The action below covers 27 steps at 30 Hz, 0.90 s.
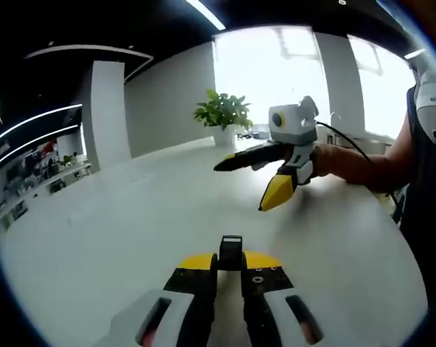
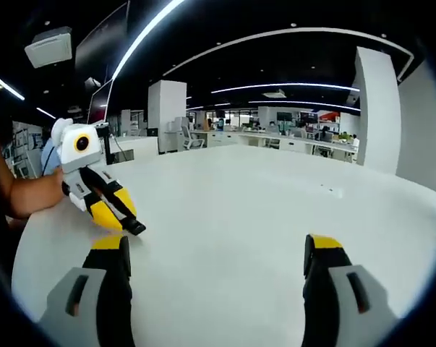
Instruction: Snap the two parts of the plastic buckle together until the buckle closes and remains connected.
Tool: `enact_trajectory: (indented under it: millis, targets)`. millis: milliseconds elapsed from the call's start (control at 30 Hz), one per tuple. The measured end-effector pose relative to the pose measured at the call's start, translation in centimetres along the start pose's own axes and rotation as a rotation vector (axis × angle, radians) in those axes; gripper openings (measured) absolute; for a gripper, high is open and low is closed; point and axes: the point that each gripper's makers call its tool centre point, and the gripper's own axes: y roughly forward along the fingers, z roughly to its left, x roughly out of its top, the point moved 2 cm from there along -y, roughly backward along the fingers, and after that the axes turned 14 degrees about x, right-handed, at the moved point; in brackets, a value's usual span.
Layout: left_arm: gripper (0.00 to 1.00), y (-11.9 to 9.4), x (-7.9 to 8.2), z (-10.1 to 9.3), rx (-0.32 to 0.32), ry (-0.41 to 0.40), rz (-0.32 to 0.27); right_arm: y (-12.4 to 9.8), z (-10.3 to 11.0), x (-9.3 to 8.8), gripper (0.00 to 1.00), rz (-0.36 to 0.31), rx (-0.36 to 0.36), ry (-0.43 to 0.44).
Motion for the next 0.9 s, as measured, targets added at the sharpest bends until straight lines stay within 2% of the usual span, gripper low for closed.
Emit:
enact_trajectory:
  millis: [100, 167, 400, 600, 733, 900]
  targets:
    - [0.1, 0.3, 0.2, 1.7, 0.1, -0.014, -0.018, 0.0, 0.0, -0.1, 1.0, 0.006, 0.003, -0.003]
    - [0.1, 0.3, 0.3, 2.5, 0.136, -0.047, -0.019, 0.1, 0.1, -0.2, 1.0, 0.011, 0.005, -0.003]
    - [0.1, 0.4, 0.1, 3.3, 0.178, -0.068, -0.005, 0.2, 0.0, -0.4, 1.0, 0.026, 0.001, -0.021]
    - [0.1, 0.5, 0.0, 4.7, 0.234, -0.133, -0.003, 0.2, 0.0, -0.4, 1.0, 0.027, 0.001, -0.018]
    - [0.1, 0.8, 0.3, 4.9, 0.235, -0.166, -0.005, 0.2, 0.1, -0.4, 1.0, 0.032, 0.005, -0.018]
    - [0.1, 1.3, 0.4, 4.9, 0.244, -0.157, 0.002, 0.2, 0.1, -0.4, 1.0, 0.028, 0.003, -0.019]
